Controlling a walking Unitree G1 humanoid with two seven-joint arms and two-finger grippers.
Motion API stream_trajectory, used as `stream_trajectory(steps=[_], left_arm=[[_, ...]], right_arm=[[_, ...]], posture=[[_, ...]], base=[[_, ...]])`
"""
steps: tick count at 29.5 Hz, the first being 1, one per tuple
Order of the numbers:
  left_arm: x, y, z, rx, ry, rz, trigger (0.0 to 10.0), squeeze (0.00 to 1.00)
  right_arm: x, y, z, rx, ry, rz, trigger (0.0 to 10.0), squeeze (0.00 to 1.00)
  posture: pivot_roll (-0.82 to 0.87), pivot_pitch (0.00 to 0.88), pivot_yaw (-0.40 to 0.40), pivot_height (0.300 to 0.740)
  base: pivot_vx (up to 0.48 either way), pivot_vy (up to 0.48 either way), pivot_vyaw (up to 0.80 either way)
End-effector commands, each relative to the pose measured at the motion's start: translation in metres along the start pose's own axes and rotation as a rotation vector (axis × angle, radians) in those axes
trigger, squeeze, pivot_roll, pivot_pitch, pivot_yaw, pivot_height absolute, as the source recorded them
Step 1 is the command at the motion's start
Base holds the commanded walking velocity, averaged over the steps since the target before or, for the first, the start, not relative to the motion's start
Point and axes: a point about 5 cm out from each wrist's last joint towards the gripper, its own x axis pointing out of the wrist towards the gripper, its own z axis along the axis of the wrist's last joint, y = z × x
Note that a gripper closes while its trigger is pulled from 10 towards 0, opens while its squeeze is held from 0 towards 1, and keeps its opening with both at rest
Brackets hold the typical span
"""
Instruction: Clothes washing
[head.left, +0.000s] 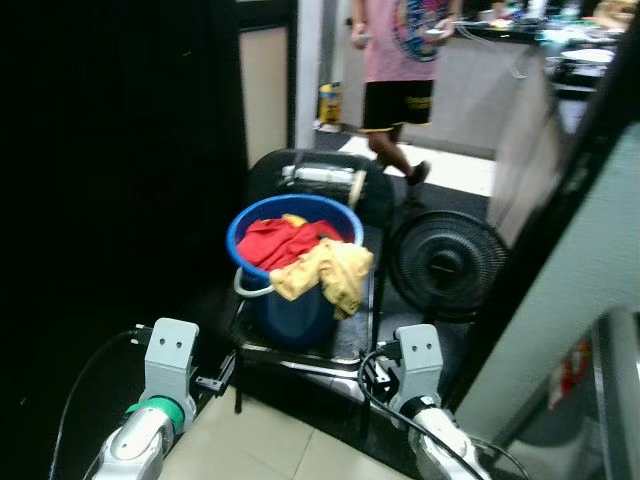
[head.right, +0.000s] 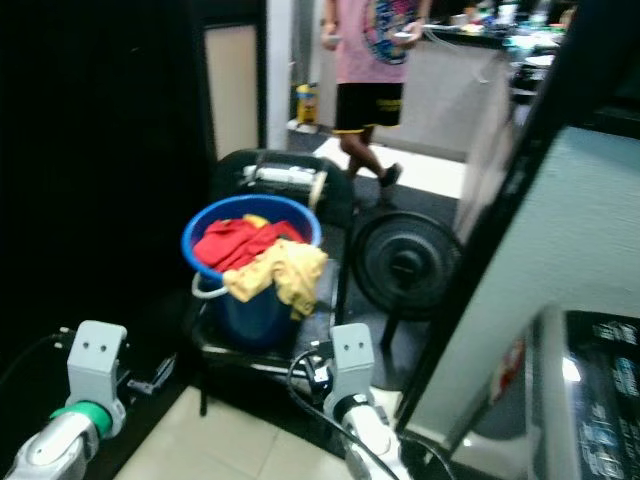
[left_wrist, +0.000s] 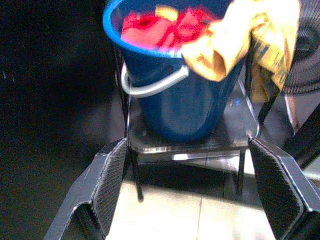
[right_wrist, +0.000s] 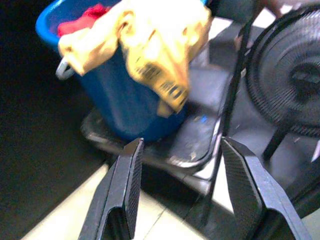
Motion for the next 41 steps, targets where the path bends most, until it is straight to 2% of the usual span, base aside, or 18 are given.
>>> stream_trajectory(steps=[1, 3, 14, 18, 41], left_arm=[[-0.005, 0.005, -0.012, -0.038, 0.035, 0.027, 10.0, 0.00], [-0.004, 0.001, -0.012, -0.054, 0.027, 0.024, 10.0, 0.00], [-0.001, -0.008, -0.006, -0.072, -0.034, 0.037, 10.0, 0.00], [0.002, -0.009, 0.000, -0.093, -0.058, 0.044, 10.0, 0.00], [0.001, -0.015, -0.002, -0.127, -0.072, 0.049, 10.0, 0.00]], right_arm=[[0.000, 0.008, -0.003, -0.007, 0.007, 0.034, 10.0, 0.00], [0.001, 0.007, -0.001, -0.013, 0.008, 0.045, 10.0, 0.00], [0.000, -0.002, 0.001, -0.032, 0.013, 0.053, 10.0, 0.00], [-0.002, -0.002, 0.000, -0.035, 0.011, 0.055, 10.0, 0.00], [-0.001, -0.005, 0.003, -0.040, 0.010, 0.070, 10.0, 0.00]], posture=[[0.05, 0.014, 0.064, 0.740], [0.03, 0.012, 0.040, 0.740], [0.00, 0.012, 0.024, 0.740], [-0.01, 0.011, 0.004, 0.740], [-0.01, 0.000, -0.025, 0.740]], base=[[0.000, 0.000, 0.00], [0.000, 0.000, 0.00], [0.000, 0.000, 0.00], [0.337, 0.000, 0.00], [0.359, 0.000, -0.03]])
